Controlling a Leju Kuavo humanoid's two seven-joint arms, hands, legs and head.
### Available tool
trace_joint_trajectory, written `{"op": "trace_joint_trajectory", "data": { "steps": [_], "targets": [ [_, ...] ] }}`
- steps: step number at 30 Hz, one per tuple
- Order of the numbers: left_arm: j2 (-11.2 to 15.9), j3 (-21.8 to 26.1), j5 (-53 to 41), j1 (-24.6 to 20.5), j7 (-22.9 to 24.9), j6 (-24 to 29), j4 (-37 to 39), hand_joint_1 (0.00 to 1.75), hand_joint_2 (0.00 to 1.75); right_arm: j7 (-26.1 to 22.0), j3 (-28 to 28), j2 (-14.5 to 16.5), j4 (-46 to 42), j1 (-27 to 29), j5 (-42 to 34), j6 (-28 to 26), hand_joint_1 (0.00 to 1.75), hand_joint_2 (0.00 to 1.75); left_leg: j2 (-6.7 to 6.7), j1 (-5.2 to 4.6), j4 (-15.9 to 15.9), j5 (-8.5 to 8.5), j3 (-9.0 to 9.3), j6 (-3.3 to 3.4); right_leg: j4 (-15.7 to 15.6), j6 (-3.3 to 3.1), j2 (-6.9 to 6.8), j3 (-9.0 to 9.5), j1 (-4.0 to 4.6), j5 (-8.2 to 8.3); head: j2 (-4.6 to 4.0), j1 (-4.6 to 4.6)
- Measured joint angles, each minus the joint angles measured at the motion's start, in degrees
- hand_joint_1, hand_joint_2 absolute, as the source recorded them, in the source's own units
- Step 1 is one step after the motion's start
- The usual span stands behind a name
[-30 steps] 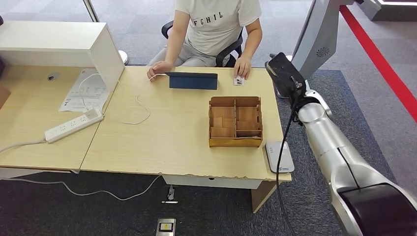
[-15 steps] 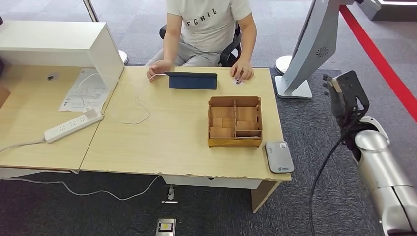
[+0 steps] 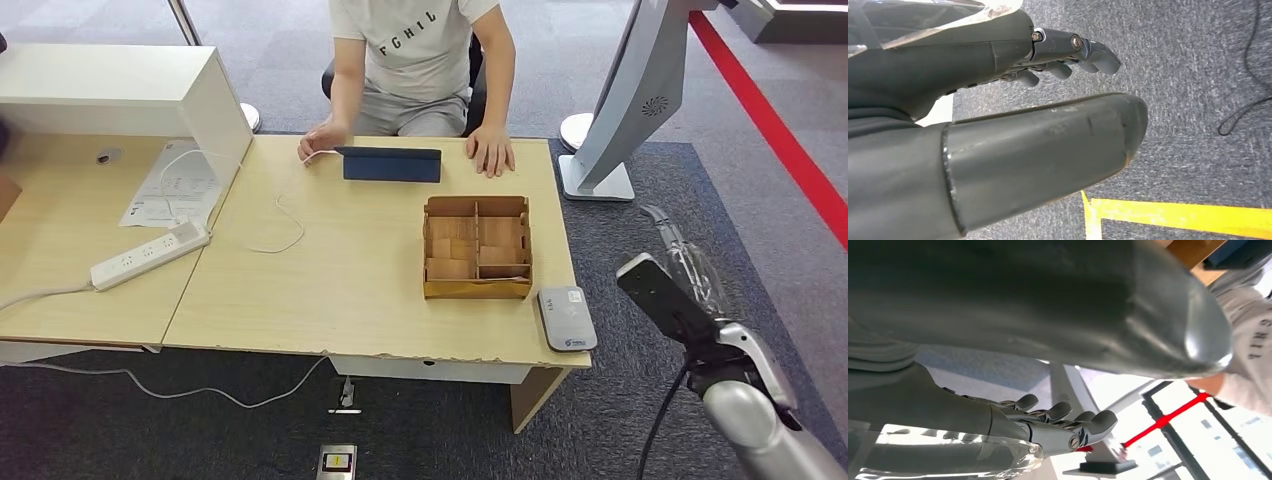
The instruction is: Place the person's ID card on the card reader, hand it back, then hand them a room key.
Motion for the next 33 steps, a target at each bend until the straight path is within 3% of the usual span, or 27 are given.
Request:
{"op": "trace_joint_trajectory", "data": {
  "steps": [1,5,16,27,33],
  "targets": [
    [0.0,0.01,0.01,-0.03,-0.17,0.04,0.0,0.0,0.0,-0.03,0.64,0.23,-0.8,0.19,1.31,-0.3,0.0,0.0,0.0,0.0,0.0,0.01,0.0,0.0,0.0,0.0,0.0,0.0,0.01,0.0,0.0,-0.01],
    [0.0,0.08,0.02,-0.1,-0.77,0.1,0.0,0.0,0.0,-0.17,2.88,2.03,-2.23,0.39,3.57,-0.37,0.0,1.75,0.01,0.0,-0.01,0.02,-0.01,-0.01,0.0,0.0,-0.02,0.02,0.04,0.0,0.0,0.01],
    [-0.34,0.12,-0.19,-0.5,-0.23,0.54,0.02,0.0,0.0,-2.07,11.39,12.91,4.1,-0.35,12.75,-0.05,0.0,1.75,0.01,0.03,-0.02,0.02,-0.06,-0.02,0.02,-0.02,-0.03,-0.03,0.09,-0.02,0.0,0.0],
    [-0.61,0.11,-0.43,-0.5,-0.14,0.87,0.02,0.0,0.0,-5.52,14.92,22.43,22.43,-4.92,16.97,-7.13,0.0,1.75,0.02,0.02,-0.01,0.03,-0.05,-0.03,0.01,-0.02,-0.03,-0.02,0.08,0.0,0.0,0.01],
    [-0.75,0.11,-0.46,-0.42,0.09,0.93,0.02,0.0,0.0,-5.35,15.52,25.61,30.69,-7.56,21.8,-11.23,0.0,1.75,0.02,0.02,-0.01,0.03,-0.05,-0.03,0.01,-0.02,-0.03,-0.03,0.08,0.0,0.0,-0.01]
  ]
}}
